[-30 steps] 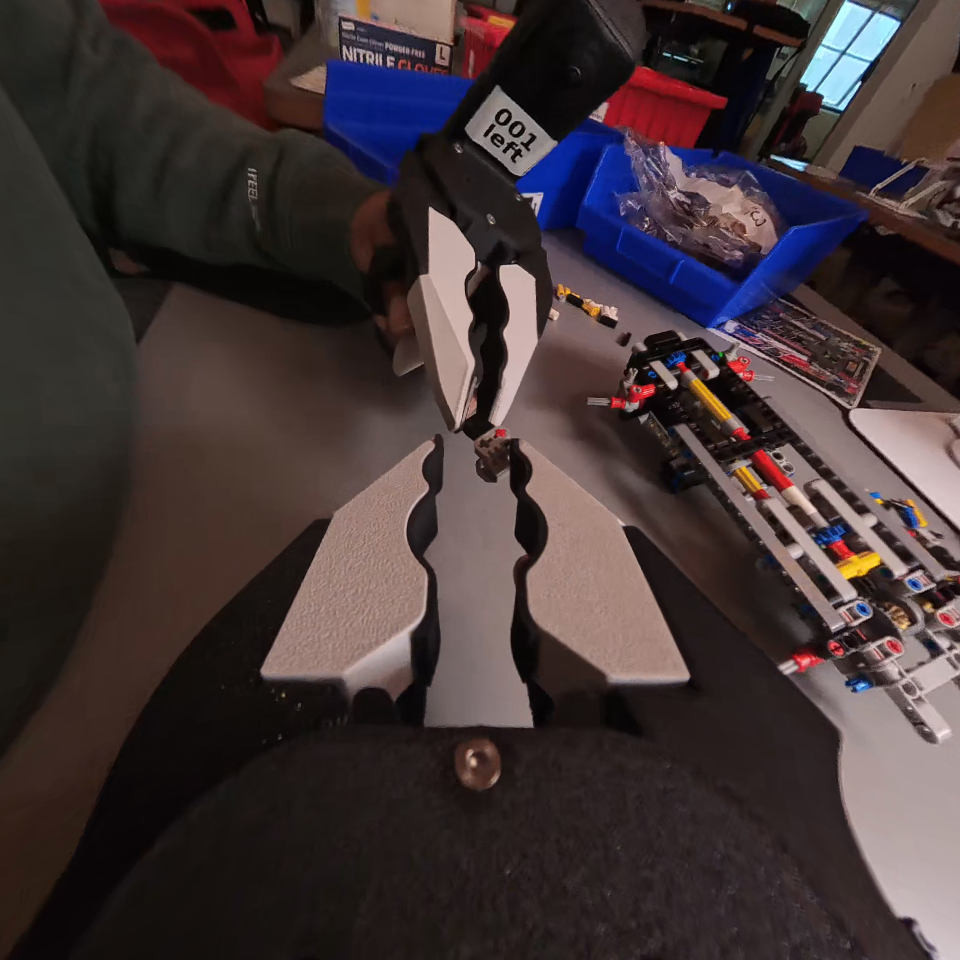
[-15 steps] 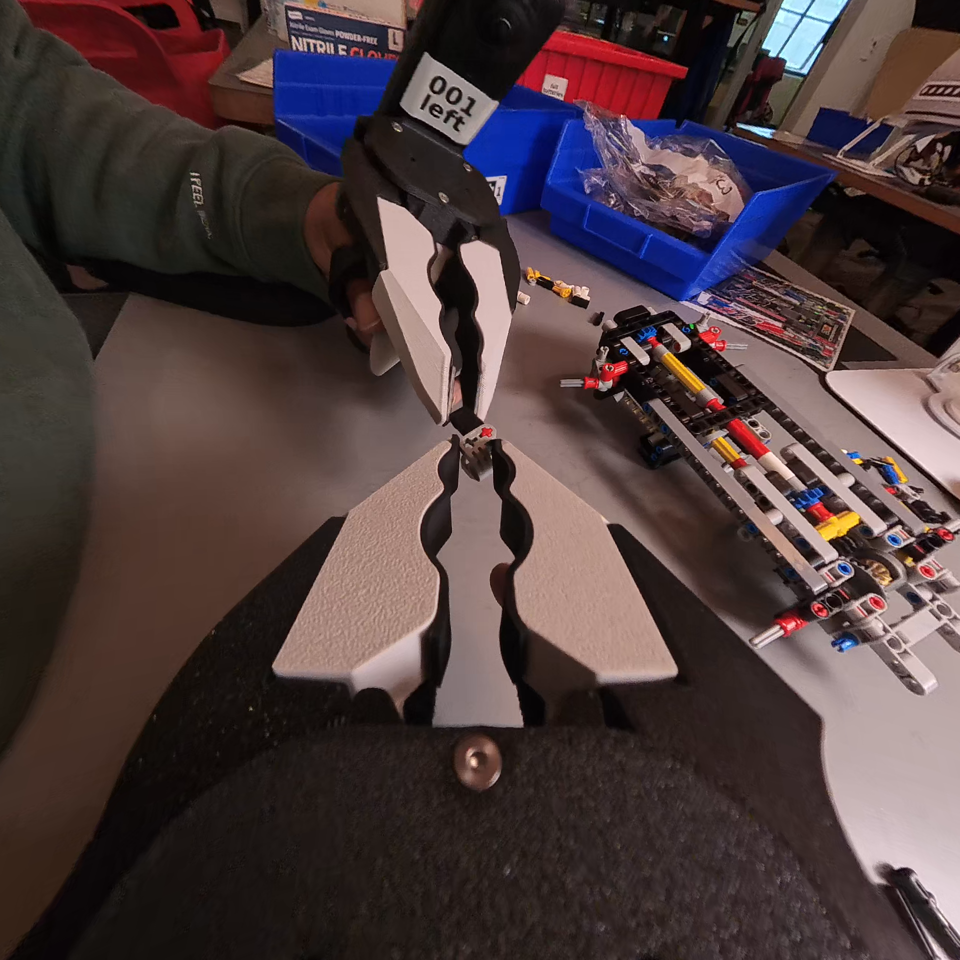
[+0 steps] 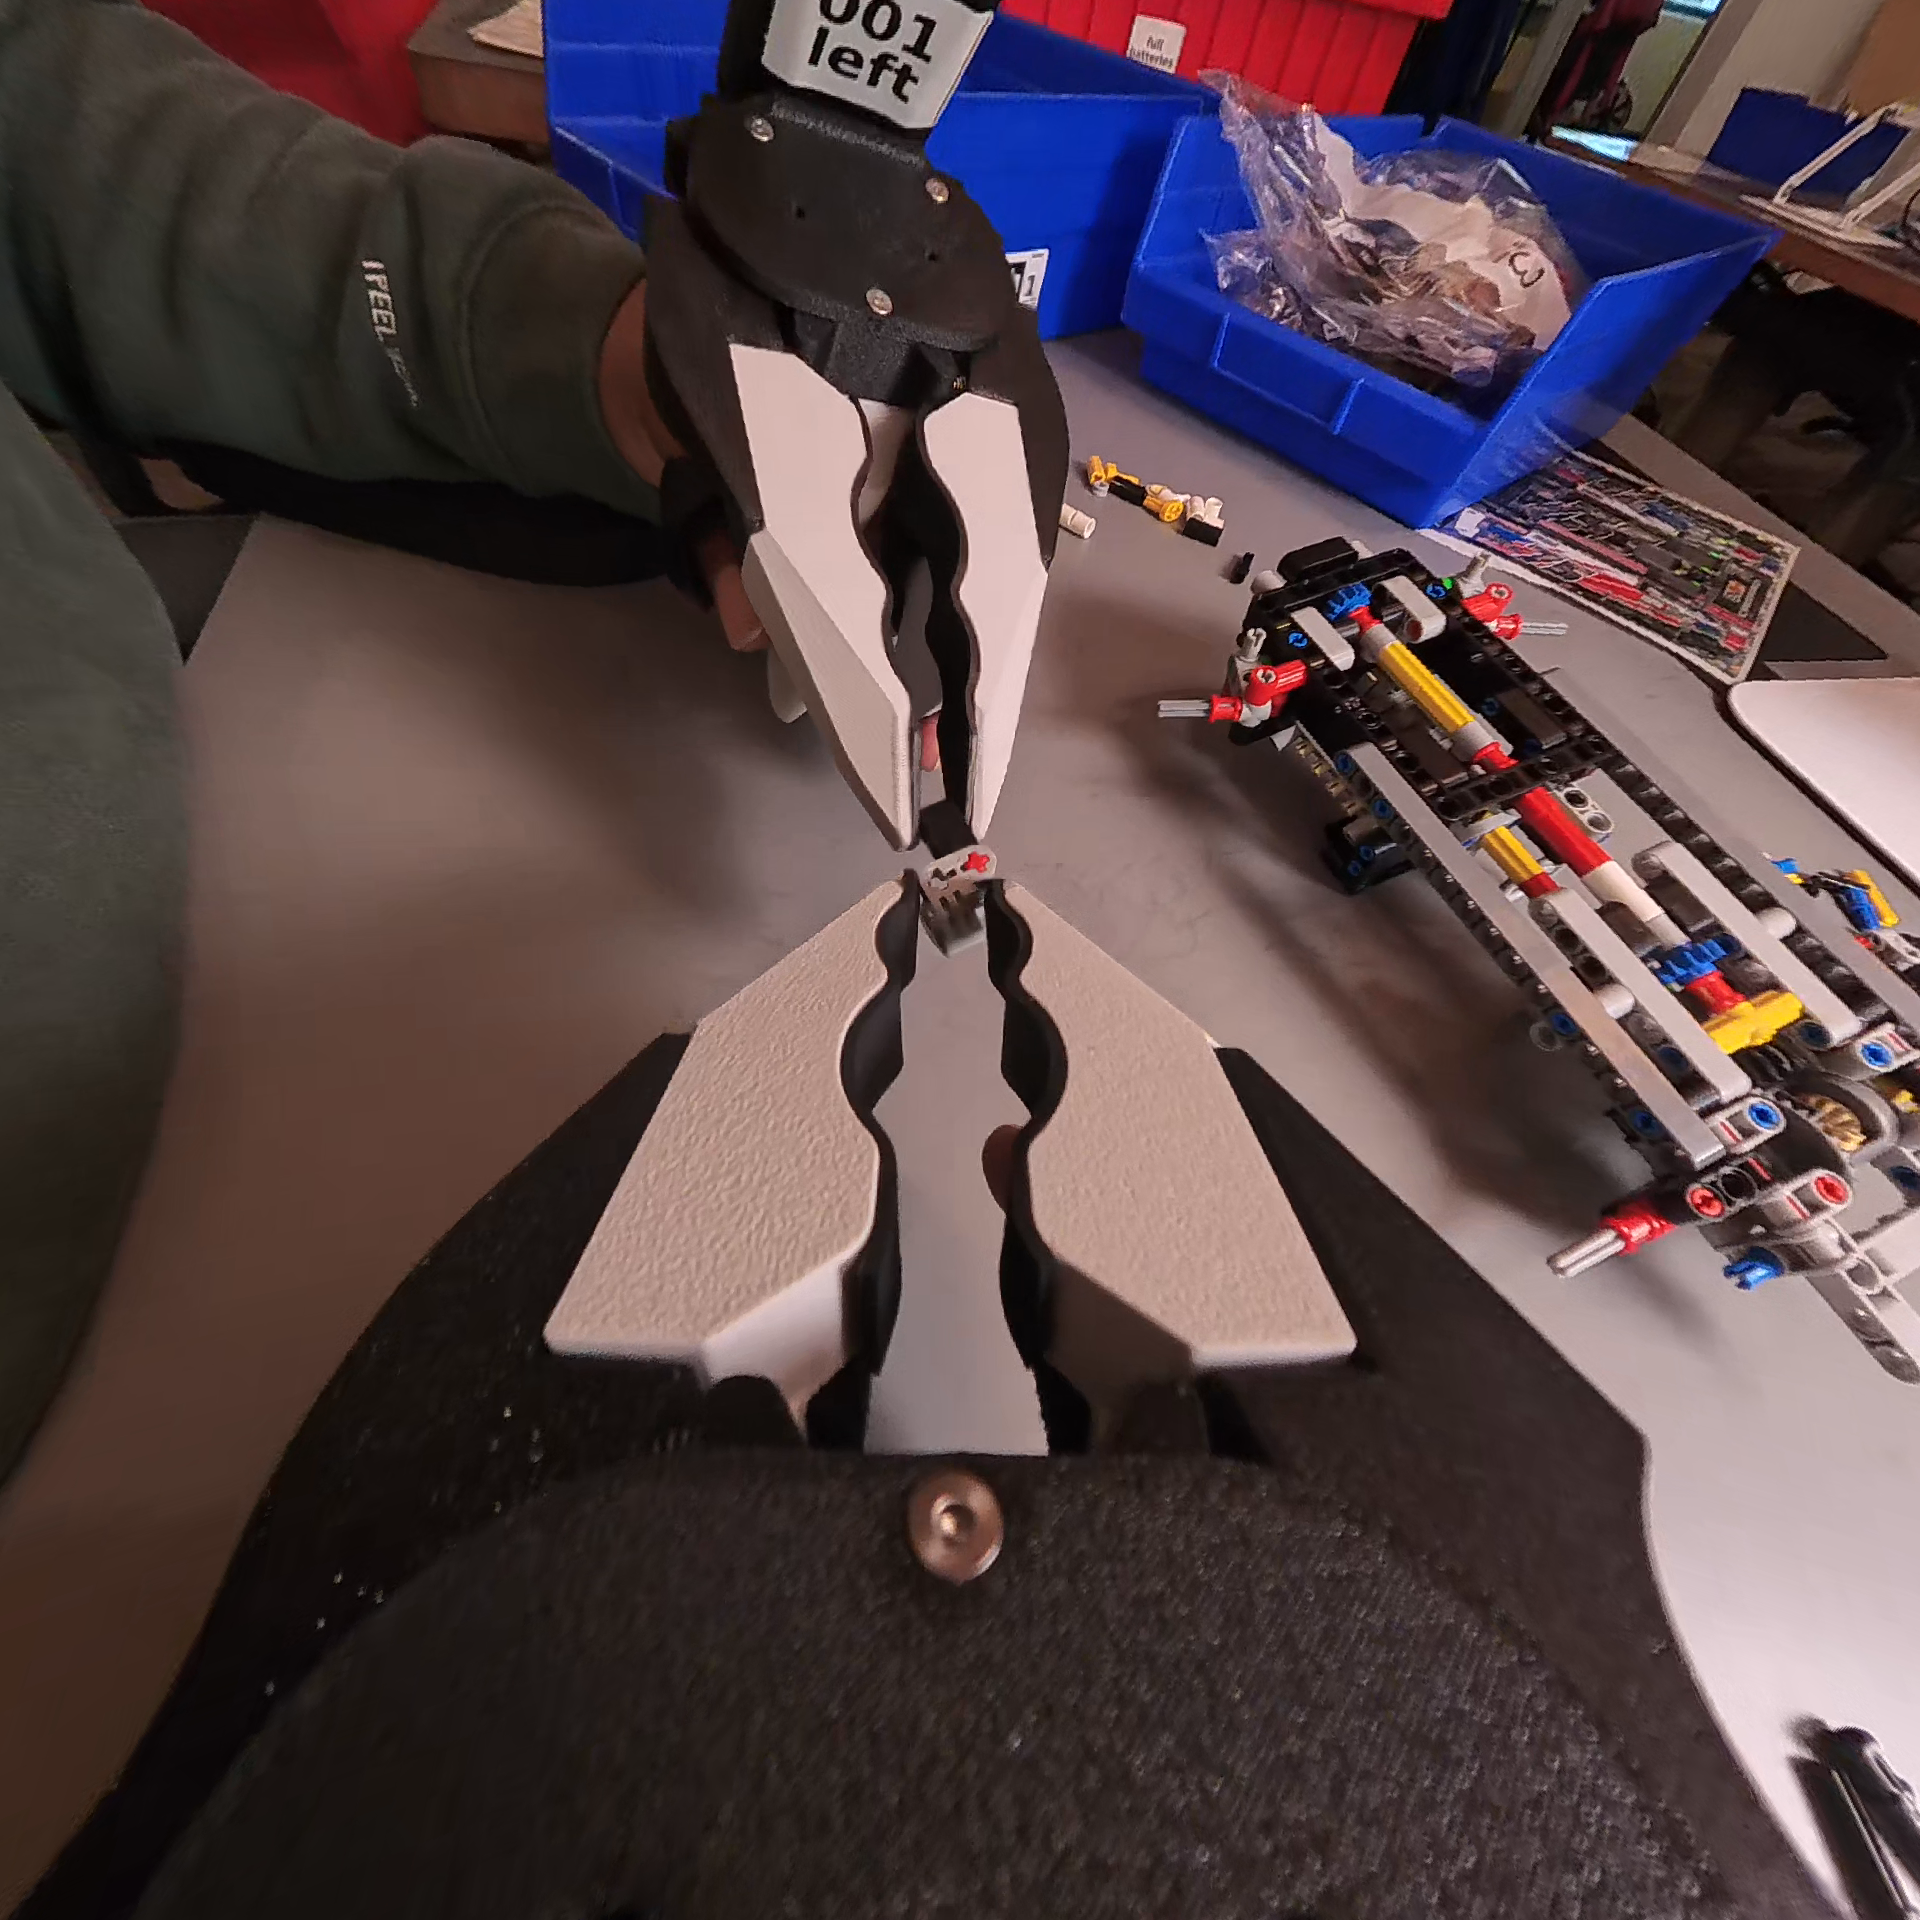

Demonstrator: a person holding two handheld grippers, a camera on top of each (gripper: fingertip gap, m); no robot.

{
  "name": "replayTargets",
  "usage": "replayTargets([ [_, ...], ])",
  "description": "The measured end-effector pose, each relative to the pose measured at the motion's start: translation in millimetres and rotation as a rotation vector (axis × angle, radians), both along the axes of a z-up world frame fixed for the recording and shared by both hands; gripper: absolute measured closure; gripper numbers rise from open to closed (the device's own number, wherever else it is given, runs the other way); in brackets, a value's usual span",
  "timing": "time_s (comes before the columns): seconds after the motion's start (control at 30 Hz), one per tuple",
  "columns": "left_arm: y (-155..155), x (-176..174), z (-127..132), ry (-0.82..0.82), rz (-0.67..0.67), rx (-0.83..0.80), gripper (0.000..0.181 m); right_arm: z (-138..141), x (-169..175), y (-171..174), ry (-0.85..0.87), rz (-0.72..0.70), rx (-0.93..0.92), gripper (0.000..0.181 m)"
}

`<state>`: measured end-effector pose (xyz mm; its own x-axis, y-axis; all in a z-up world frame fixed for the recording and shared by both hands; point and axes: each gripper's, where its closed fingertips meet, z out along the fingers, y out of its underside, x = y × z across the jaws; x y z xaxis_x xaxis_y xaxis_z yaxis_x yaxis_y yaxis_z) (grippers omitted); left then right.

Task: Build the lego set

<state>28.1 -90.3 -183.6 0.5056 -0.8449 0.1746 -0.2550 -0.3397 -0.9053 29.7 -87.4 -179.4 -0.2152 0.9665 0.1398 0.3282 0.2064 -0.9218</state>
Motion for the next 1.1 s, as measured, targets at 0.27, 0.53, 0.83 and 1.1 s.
replayTargets([
  [0.27, 6.4, -6.5, -14.8, 0.106, 0.043, 0.018, 0.173, -12.3, 0.9, -5.0, -0.068, 0.021, 0.042, 0.177],
  [0.53, 7.2, -5.8, -31.0, 0.276, 0.019, 0.092, 0.173, -28.6, 2.5, -4.8, -0.171, 0.019, 0.067, 0.177],
  [0.83, 19.1, -4.8, -45.2, 0.450, 0.000, 0.178, 0.172, -35.1, 1.7, -5.5, -0.257, 0.007, 0.026, 0.179],
  [1.1, 21.7, -14.0, -35.1, 0.375, 0.058, 0.154, 0.169, -38.2, 17.2, 12.1, -0.322, -0.020, 0.006, 0.171],
])
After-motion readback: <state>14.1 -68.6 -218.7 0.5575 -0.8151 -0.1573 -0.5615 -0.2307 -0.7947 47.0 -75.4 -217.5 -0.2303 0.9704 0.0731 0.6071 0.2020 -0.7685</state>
